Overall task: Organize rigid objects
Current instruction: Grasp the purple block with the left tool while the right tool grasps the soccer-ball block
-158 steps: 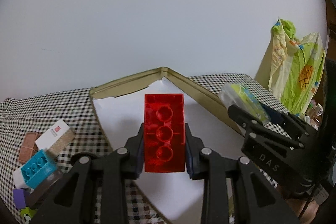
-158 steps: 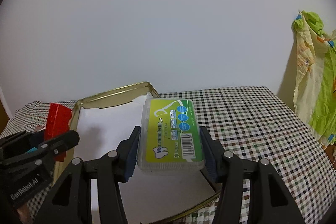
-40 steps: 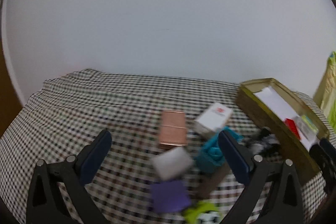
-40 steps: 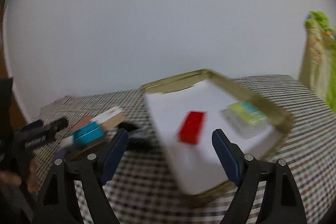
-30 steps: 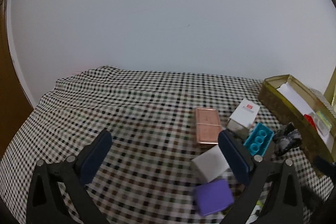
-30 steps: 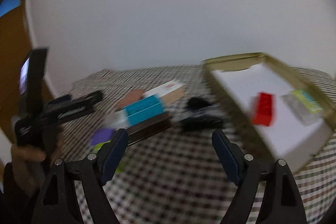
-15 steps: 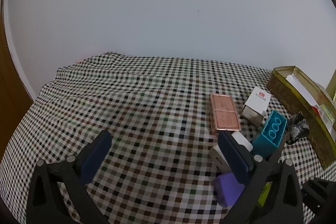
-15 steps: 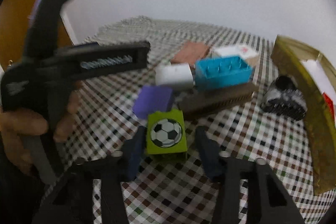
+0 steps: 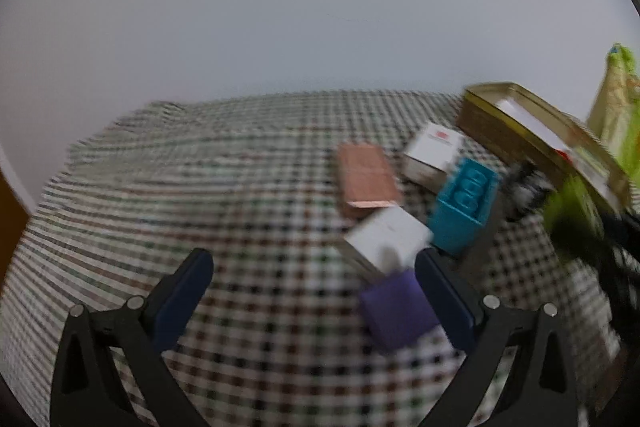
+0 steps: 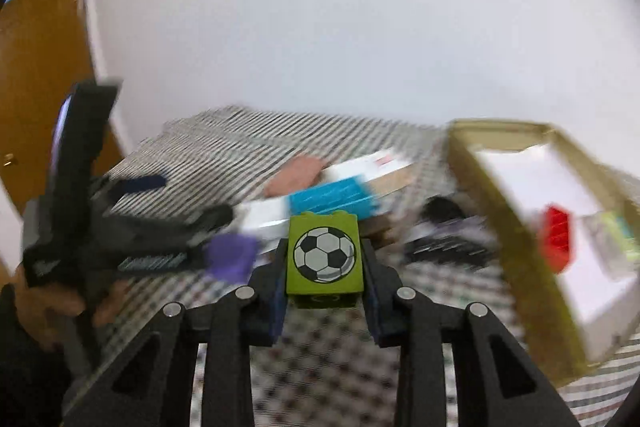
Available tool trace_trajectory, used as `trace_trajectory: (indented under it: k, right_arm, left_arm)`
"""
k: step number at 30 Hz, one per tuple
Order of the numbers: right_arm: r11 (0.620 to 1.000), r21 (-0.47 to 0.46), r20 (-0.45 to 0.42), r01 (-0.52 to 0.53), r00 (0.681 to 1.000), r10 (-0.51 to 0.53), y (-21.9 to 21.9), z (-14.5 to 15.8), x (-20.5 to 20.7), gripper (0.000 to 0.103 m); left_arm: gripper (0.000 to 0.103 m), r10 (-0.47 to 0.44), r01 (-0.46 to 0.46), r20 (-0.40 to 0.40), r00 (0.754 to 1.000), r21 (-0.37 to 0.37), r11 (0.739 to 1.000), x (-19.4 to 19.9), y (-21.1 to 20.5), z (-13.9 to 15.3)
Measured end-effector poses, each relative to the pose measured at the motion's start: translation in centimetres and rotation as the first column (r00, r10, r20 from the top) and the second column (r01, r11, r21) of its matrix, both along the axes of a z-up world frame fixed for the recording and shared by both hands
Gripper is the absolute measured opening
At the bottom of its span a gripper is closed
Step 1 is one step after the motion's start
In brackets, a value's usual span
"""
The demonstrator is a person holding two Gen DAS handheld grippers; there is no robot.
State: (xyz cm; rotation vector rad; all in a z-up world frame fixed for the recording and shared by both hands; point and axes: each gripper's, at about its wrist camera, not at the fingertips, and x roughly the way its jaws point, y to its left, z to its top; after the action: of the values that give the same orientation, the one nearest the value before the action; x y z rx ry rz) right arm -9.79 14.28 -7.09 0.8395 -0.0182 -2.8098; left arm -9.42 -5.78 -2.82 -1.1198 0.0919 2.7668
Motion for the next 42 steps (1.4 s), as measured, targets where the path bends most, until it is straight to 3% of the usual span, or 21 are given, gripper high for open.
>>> trace_trajectory:
  k: [2,4,11,14,19,21,26,28,29,31,33,36,42]
  right_arm:
    - [0.999,-0.002,-0.009,0.038,0.999,-0.038,1.0,0.4,-0.2,0.034]
    - [0.998,-0.023,-0.004,0.057,0.998,-0.057,2.0,0.8,0.6,0.034]
    - [0.998,0.002,-0.020,0.063,0.998,-0.062,1.6,1.0,0.9,0.034]
    - [0.998,-0.005,-0.015,0.060,0.998,-0.060,1.6,0.7,0.9,0.035]
    - [0.997,-0.016,-0.006,0.073,0.997,-0.073,1.5,0.7,0.6,0.035]
    - [0.997,-0.023,0.002,0.075,0.997,-0.075,1.5,0.6,0.6,0.035]
    - [0.995,-0.047,0.024,0.091,0.996,-0.090,1.8,0.4,0.3,0.035]
    - [0.993,-0.063,0.037,0.099,0.995,-0.096,2.1,0.3,0.2,0.035]
    - [0.992,-0.070,0.041,0.101,0.994,-0.099,2.2,0.3,0.1,0.035]
    - [0.991,-0.080,0.047,0.106,0.994,-0.103,2.3,0.3,0.1,0.035]
    - [0.991,-0.085,0.044,0.107,0.994,-0.104,2.2,0.3,0.1,0.035]
    - [0.991,-0.086,0.032,0.107,0.994,-0.105,2.1,0.5,0.3,0.035]
    - [0.990,-0.092,0.003,0.109,0.994,-0.109,2.5,1.0,0.7,0.035]
  left_arm:
    - [0.096,-0.034,0.032,0.040,0.999,0.046,0.998,-0.1,0.2,-0.3]
    - [0.090,-0.035,0.032,0.077,0.996,0.044,0.999,-0.3,0.6,-0.9]
    - [0.089,-0.045,0.036,0.157,0.987,0.059,0.998,-0.8,0.9,-2.3]
    - [0.089,-0.037,0.034,0.156,0.987,0.017,0.999,-0.6,1.5,-2.4]
    - [0.093,-0.012,0.015,0.161,0.987,-0.018,1.000,-0.6,2.1,-2.7]
    - [0.103,0.020,-0.017,0.177,0.984,-0.015,1.000,-0.8,1.6,-2.9]
    - [0.102,0.020,-0.017,0.177,0.984,-0.019,1.000,-1.0,1.4,-3.0]
    - [0.096,0.009,-0.006,0.169,0.986,-0.018,1.000,-0.7,1.6,-3.0]
    - [0.088,-0.001,0.004,0.161,0.987,-0.018,1.000,-0.4,1.7,-2.9]
    - [0.069,-0.022,0.024,0.142,0.990,-0.013,1.000,0.4,2.0,-2.5]
    - [0.040,-0.026,0.028,0.126,0.992,-0.011,1.000,1.1,2.4,-2.1]
    - [0.039,-0.015,0.014,0.124,0.992,0.008,1.000,1.5,2.5,-2.1]
    - [0.039,-0.004,-0.011,0.112,0.994,0.129,0.992,2.1,1.4,-1.6]
